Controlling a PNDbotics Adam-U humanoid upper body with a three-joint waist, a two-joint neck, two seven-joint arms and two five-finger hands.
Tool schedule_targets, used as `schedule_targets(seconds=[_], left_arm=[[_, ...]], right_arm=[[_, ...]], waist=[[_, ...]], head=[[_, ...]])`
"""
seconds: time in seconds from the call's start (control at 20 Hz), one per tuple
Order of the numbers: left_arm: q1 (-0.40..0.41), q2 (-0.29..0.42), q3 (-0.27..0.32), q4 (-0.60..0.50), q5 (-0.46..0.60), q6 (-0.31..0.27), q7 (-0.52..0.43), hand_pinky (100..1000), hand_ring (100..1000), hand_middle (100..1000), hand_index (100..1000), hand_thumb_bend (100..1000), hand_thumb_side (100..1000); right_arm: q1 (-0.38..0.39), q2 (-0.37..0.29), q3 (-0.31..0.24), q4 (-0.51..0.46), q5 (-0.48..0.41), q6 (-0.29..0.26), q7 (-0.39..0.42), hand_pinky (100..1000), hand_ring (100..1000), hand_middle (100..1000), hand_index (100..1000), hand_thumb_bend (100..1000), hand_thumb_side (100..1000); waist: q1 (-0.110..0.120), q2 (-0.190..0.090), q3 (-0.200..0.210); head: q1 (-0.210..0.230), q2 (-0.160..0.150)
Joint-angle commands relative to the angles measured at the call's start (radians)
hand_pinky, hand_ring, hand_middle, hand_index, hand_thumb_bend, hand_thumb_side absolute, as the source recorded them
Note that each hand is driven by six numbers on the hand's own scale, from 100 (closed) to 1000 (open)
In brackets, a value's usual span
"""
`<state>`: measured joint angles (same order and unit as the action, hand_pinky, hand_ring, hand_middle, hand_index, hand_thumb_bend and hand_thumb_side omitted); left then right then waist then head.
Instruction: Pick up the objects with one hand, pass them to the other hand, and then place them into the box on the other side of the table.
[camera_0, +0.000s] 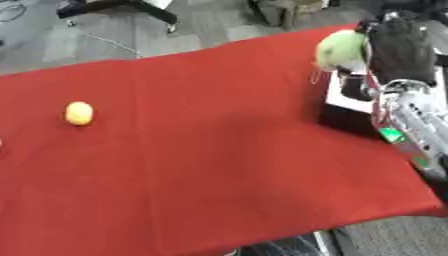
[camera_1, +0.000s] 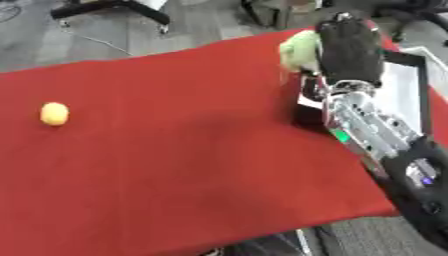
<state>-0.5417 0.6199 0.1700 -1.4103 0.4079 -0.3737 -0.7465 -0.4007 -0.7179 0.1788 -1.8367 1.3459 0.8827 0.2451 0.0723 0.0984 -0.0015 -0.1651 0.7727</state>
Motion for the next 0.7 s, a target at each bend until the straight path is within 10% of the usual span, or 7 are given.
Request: schedule_targets(seconds=[0.05, 0.4, 0.7], left_arm=[[0.02, 0.019, 0.072, -0.073, 0.023, -0.095, -0.154, 734, 511, 507, 744, 100, 673], [0.083, -0.038, 0.138, -0.149, 0.012, 0.003, -0.14, 737, 510, 506, 743, 100, 700], [0.095, -0.051, 0.148, -0.174, 0.004, 0.032, -0.143, 739, 511, 508, 745, 100, 696]], right_arm=[[-0.018, -0.06, -0.095, 0.123, -0.066, 0.024, -0.07, 112, 603, 429, 403, 181, 100], [-0.039, -0.067, -0.157, 0.466, -0.433, 0.024, -0.383, 100, 621, 481, 673, 391, 335], [-0.022, -0.071, -0.114, 0.574, -0.779, 0.024, -0.683, 112, 650, 521, 822, 572, 468]], waist=[[-0.002, -0.007, 0.006], [0.004, 0.007, 0.034], [0.0, 0.01, 0.042]], head=[[-0.011, -0.003], [-0.033, -0.003], [-0.033, -0.003]])
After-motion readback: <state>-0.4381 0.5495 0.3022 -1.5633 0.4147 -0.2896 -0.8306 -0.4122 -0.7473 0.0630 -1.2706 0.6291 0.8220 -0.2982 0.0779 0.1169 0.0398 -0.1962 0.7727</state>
